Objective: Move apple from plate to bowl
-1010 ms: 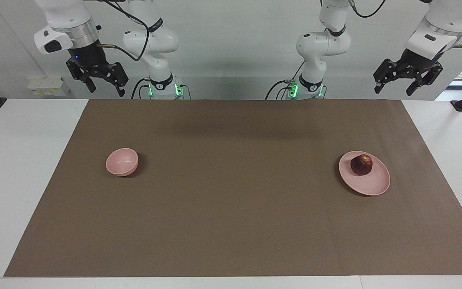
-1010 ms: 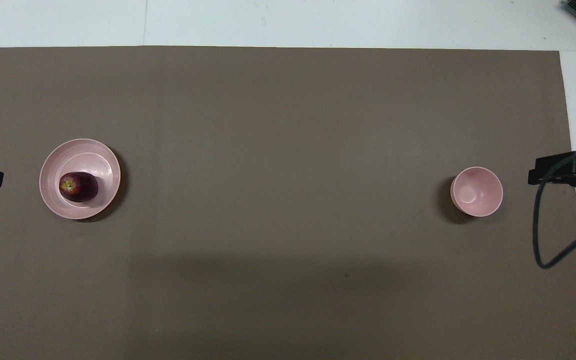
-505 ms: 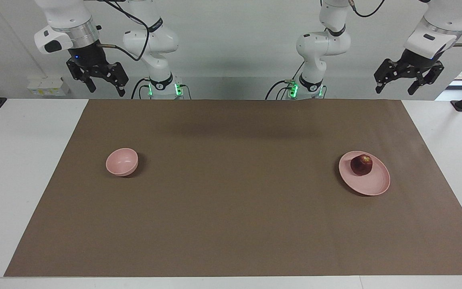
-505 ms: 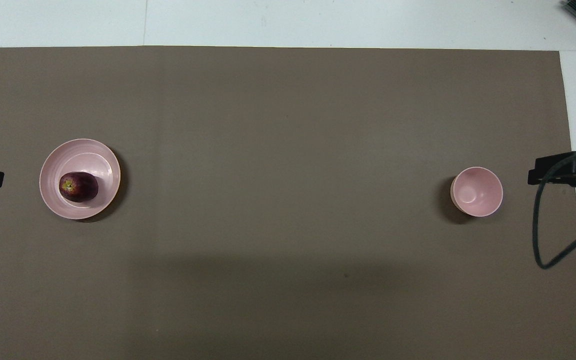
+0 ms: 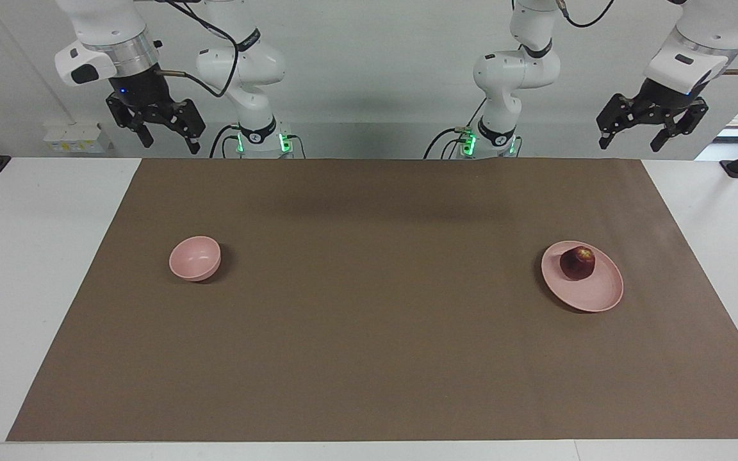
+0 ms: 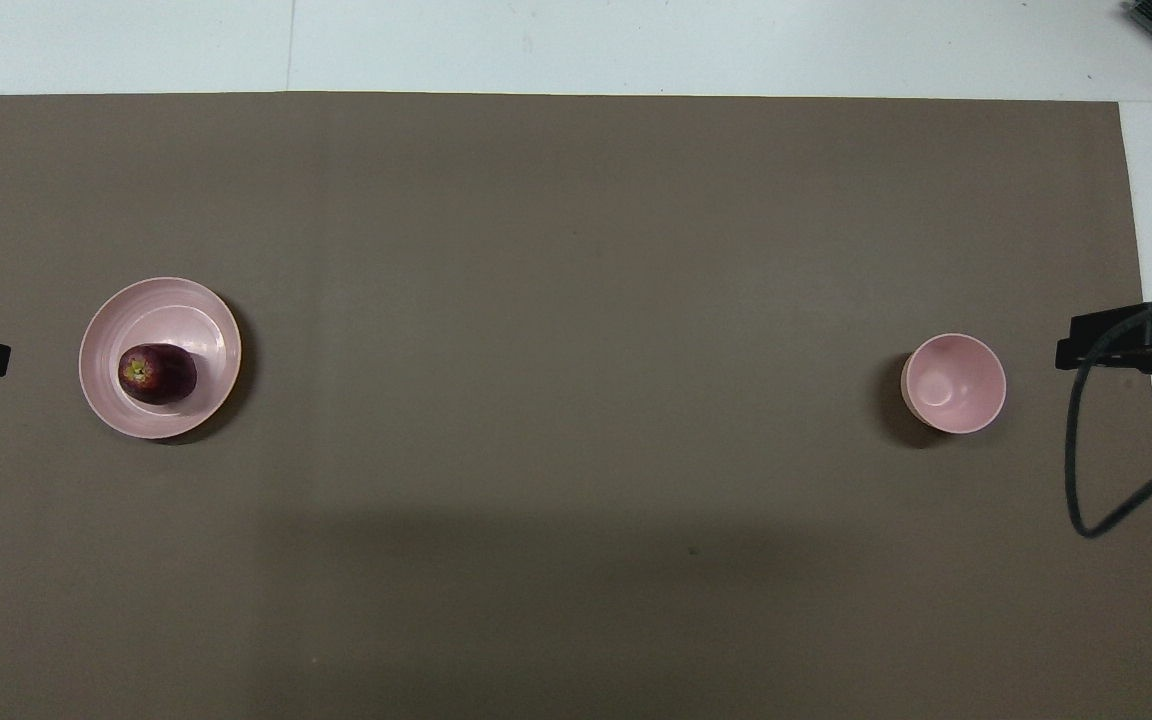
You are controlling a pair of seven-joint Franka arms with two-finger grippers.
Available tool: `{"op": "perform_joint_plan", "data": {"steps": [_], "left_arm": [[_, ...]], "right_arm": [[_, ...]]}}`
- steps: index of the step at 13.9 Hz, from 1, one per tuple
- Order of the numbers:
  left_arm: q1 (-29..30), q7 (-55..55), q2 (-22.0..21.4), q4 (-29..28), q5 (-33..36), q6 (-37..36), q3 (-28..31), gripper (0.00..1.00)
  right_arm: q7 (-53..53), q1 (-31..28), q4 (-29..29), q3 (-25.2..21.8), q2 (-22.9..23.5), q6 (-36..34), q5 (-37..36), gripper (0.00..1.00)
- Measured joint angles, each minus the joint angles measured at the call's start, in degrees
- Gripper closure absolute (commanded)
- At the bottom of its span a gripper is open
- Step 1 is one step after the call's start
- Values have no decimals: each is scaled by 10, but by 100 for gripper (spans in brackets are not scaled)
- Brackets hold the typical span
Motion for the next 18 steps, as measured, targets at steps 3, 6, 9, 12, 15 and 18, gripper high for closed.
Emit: {"op": "perform_joint_plan", "data": {"steps": [3, 6, 9, 12, 15, 18], "left_arm": [[0, 0, -4, -7, 0, 0, 0, 0], [0, 0, -9, -18, 0, 3, 1, 0], [1, 0, -16, -40, 0, 24, 2, 0], [1, 2, -20, -52, 0, 38, 5, 0], [1, 6, -22, -68, 0, 59, 5, 0], [1, 15, -23, -82, 0, 80, 6, 0]], "right_arm": [[0, 0, 0, 0, 0, 0, 0, 0], [0, 0, 0, 0, 0, 0, 0, 0], [0, 0, 0, 0, 0, 0, 0, 0], [0, 0, 0, 0, 0, 0, 0, 0], [0, 0, 0, 0, 0, 0, 0, 0], [0, 0, 0, 0, 0, 0, 0, 0]]}}
